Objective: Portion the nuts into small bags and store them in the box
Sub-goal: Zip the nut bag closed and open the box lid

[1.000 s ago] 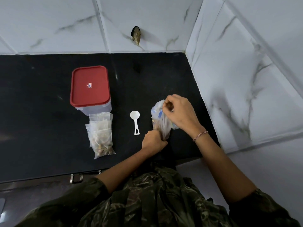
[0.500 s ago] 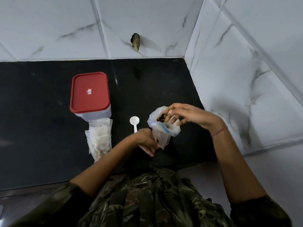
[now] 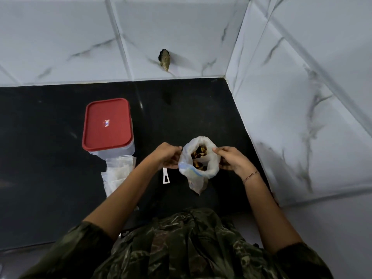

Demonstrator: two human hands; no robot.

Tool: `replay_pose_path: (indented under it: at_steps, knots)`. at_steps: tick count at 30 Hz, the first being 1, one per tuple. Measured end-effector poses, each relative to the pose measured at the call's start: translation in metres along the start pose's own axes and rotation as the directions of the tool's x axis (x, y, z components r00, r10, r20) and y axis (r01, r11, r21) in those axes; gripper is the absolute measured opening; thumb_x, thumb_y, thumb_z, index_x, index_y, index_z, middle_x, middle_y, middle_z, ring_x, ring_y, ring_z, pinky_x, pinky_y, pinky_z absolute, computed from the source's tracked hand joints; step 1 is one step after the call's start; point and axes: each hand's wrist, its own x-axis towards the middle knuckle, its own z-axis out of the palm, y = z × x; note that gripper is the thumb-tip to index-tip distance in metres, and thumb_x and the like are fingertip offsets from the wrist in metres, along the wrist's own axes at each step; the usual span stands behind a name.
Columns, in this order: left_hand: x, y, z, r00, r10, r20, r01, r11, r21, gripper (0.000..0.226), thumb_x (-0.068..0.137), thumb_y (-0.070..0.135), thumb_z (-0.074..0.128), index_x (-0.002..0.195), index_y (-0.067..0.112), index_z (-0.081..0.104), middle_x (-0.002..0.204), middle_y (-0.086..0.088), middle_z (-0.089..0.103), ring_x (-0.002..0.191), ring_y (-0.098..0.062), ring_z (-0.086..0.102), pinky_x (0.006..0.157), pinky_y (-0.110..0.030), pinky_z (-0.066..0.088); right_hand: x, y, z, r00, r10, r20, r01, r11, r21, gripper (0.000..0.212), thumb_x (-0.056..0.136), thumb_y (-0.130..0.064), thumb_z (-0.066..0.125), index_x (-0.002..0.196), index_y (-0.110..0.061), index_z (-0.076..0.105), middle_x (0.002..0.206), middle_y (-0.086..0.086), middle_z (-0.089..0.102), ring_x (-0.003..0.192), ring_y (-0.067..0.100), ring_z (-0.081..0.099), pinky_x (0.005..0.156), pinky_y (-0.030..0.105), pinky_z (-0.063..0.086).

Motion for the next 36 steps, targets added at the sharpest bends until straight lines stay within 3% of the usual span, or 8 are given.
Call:
replay_pose_path:
  at_steps: [5, 9, 18, 23, 27, 31, 33, 36]
  knots:
    - [0.010, -0.004, 0.001, 1.000, 0.028, 0.001, -0.027, 0.962, -0.273, 0.021, 0.098, 0.021, 0.050, 0.090, 0.010, 0.066, 0.084, -0.006, 0.065, 0.079, -0.017, 0.063, 0.066, -0.030, 0.052, 0.002, -0.004, -0.007, 0.989, -0.006, 0.149, -0.049, 0.930, 0.363, 0.029, 0.100, -0.035, 0.040, 0.114, -0.021, 0.062, 0.110, 0.011, 0.067, 0.103, 0.025, 0.063, 0.076, 0.039, 0.053]
    - [0.017, -0.002, -0.003, 0.994, 0.041, 0.105, 0.000, 0.931, -0.364, 0.025, 0.097, 0.029, 0.052, 0.096, 0.011, 0.068, 0.086, -0.006, 0.066, 0.084, -0.021, 0.063, 0.078, -0.036, 0.053, 0.006, -0.006, -0.009, 0.969, -0.087, 0.230, -0.015, 0.913, 0.408, 0.021, 0.097, -0.025, 0.048, 0.116, -0.025, 0.058, 0.105, 0.007, 0.069, 0.097, 0.023, 0.065, 0.077, 0.040, 0.053]
    - [0.022, 0.003, -0.004, 0.988, 0.096, 0.117, -0.062, 0.961, -0.271, 0.018, 0.085, 0.015, 0.068, 0.101, 0.006, 0.066, 0.084, -0.007, 0.066, 0.069, -0.014, 0.066, 0.057, -0.026, 0.053, 0.020, -0.012, -0.003, 0.969, -0.011, 0.246, -0.076, 0.937, 0.342, 0.036, 0.088, -0.036, 0.060, 0.110, -0.009, 0.068, 0.110, 0.015, 0.069, 0.106, 0.029, 0.063, 0.087, 0.047, 0.052]
    - [0.022, 0.010, -0.001, 0.972, 0.226, -0.065, -0.220, 0.972, 0.085, 0.013, 0.083, 0.015, 0.070, 0.089, 0.016, 0.059, 0.088, -0.001, 0.061, 0.077, -0.010, 0.060, 0.057, -0.022, 0.047, 0.020, -0.023, 0.003, 0.963, 0.028, 0.268, -0.097, 0.964, 0.247, 0.041, 0.084, -0.023, 0.067, 0.120, -0.007, 0.059, 0.117, 0.016, 0.064, 0.109, 0.030, 0.060, 0.089, 0.045, 0.051]
    - [0.024, 0.010, 0.006, 0.830, 0.522, -0.196, -0.390, 0.794, 0.466, 0.013, 0.082, 0.013, 0.068, 0.088, 0.016, 0.057, 0.087, -0.002, 0.062, 0.080, -0.014, 0.062, 0.069, -0.029, 0.054, 0.013, -0.035, 0.016, 0.991, -0.124, 0.042, 0.127, 0.989, -0.078, 0.012, 0.084, -0.014, 0.065, 0.095, -0.011, 0.062, 0.093, 0.007, 0.066, 0.086, 0.016, 0.062, 0.071, 0.027, 0.051]
    - [0.026, 0.010, 0.010, 0.752, 0.635, -0.174, -0.385, 0.639, 0.666, 0.012, 0.084, 0.024, 0.064, 0.085, 0.015, 0.055, 0.083, -0.004, 0.060, 0.076, -0.018, 0.061, 0.069, -0.036, 0.054, 0.013, -0.040, 0.023, 0.853, -0.504, -0.131, 0.344, 0.734, -0.586, 0.011, 0.086, -0.012, 0.061, 0.080, -0.015, 0.053, 0.084, -0.002, 0.051, 0.073, 0.009, 0.050, 0.058, 0.017, 0.037]
    - [0.027, 0.016, 0.009, 0.848, 0.517, -0.114, -0.411, 0.778, 0.474, 0.015, 0.087, 0.027, 0.062, 0.089, 0.014, 0.055, 0.088, -0.006, 0.060, 0.082, -0.020, 0.060, 0.073, -0.038, 0.052, 0.012, -0.043, 0.024, 0.812, -0.575, -0.098, 0.347, 0.612, -0.710, 0.011, 0.089, -0.013, 0.056, 0.082, -0.017, 0.050, 0.087, -0.003, 0.047, 0.074, 0.010, 0.049, 0.056, 0.016, 0.033]
    - [0.025, 0.028, -0.001, 0.975, 0.221, 0.034, -0.222, 0.975, 0.022, 0.020, 0.094, 0.035, 0.051, 0.096, 0.017, 0.059, 0.096, -0.007, 0.061, 0.088, -0.020, 0.059, 0.076, -0.036, 0.050, 0.016, -0.050, 0.020, 0.930, -0.363, -0.064, 0.295, 0.837, -0.461, 0.004, 0.094, -0.019, 0.049, 0.097, -0.018, 0.049, 0.090, -0.002, 0.052, 0.080, 0.010, 0.052, 0.060, 0.020, 0.038]
